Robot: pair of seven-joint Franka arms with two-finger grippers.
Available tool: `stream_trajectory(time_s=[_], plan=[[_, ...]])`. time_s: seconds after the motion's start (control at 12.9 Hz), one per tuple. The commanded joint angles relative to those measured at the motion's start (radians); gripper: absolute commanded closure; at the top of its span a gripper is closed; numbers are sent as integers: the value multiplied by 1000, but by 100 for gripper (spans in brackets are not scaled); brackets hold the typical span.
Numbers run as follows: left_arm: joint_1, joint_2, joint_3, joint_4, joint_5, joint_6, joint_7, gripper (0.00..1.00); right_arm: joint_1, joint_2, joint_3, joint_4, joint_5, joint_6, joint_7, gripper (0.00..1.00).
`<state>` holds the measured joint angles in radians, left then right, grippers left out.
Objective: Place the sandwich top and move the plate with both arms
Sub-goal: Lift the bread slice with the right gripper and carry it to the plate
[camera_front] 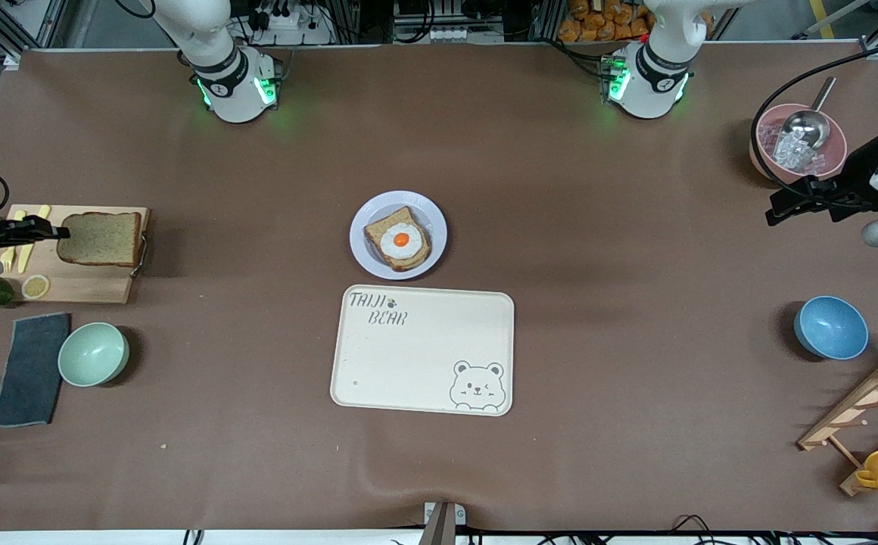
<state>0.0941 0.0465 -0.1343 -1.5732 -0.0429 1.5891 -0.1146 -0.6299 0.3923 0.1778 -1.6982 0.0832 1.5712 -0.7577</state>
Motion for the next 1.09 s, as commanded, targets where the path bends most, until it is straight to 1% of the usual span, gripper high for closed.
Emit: stream_trajectory(time_s=[0.0, 0.16, 0.23, 0.47, 0.62, 0.78, 1.01], plan=[[-2, 6, -1, -1, -15, 19, 7, 0, 15, -1, 121, 71, 52, -79, -51, 100], [-2, 13, -1, -2, -15, 25, 7, 0, 71, 2, 187, 87, 53, -80, -78, 100], [0, 15, -1, -2, -15, 25, 7, 0, 120, 2, 202, 103, 53, -77, -104, 100], [1, 18, -1, -11, -15, 25, 7, 0, 304, 14, 204, 156, 47, -71, -152, 100], [3, 24, -1, -11, -15, 26, 7, 0, 433, 55, 203, 178, 40, -66, -198, 100], [3, 27, -1, -11, -15, 26, 7, 0, 548, 98, 203, 193, 40, -24, -302, 100], [3, 29, -1, -13, -17, 28, 7, 0, 705, 125, 201, 193, 30, 71, -507, 100]])
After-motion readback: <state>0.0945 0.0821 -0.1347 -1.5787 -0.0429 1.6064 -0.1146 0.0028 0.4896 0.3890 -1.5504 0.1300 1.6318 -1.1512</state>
